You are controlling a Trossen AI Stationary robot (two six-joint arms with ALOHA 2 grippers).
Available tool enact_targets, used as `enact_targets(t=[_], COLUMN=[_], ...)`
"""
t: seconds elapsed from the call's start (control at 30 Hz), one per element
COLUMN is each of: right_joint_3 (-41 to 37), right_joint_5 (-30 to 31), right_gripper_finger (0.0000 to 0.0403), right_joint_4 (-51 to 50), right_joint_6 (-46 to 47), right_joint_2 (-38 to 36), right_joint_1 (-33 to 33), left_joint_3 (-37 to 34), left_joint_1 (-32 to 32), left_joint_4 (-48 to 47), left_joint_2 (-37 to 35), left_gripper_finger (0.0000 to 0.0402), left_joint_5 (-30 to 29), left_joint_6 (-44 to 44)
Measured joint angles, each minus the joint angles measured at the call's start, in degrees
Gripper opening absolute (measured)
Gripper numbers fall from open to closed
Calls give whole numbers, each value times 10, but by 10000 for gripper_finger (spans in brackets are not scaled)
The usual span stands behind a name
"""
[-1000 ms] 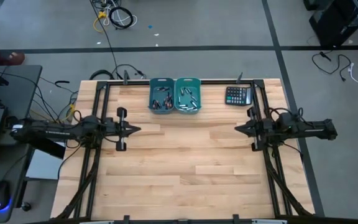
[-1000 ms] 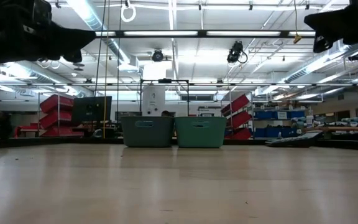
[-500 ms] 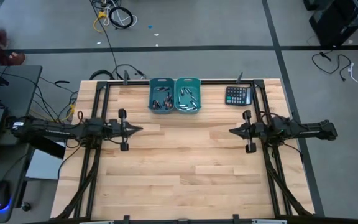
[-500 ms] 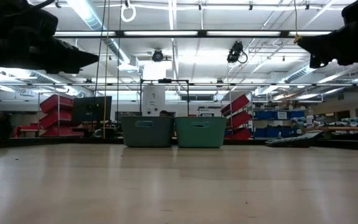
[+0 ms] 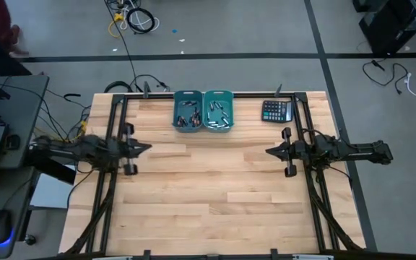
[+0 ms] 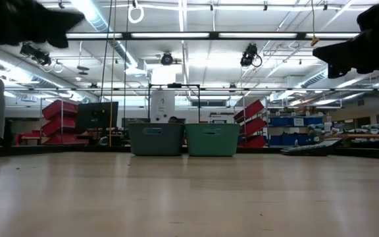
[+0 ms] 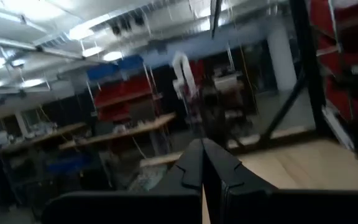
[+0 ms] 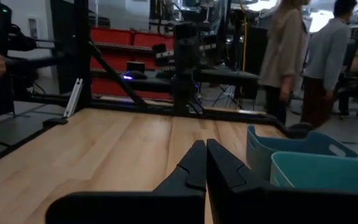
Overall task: Sort batteries
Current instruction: Return to Home Position
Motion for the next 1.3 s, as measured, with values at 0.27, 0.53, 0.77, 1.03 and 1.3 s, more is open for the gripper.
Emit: enact_targets(t=[0.27,0.53,0.77,1.03,1.3], right_joint_3=[0,0,0,0,0], right_joint_5=[0,-14,-15,-15,-15], right_gripper_finger=[0,0,0,0,1], right_joint_4=[0,-11,-20,-16,-16], right_joint_6=[-6,-3,7,7,8], right_joint_2=[1,1,2,2,2], right_joint_1=[0,0,0,0,0], left_joint_3=[7,-52,-52,-52,-52], left_joint_1=[-32,-31,-31,-31,-31], left_joint_4=[-96,-103,-84,-85,-84], left_joint_2=[-45,-48,-51,-51,-51], left_gripper_finger=[0,0,1,2,2], left_joint_5=[-14,15,-25,-36,-37], left_joint_6=[12,12,-9,-36,-35])
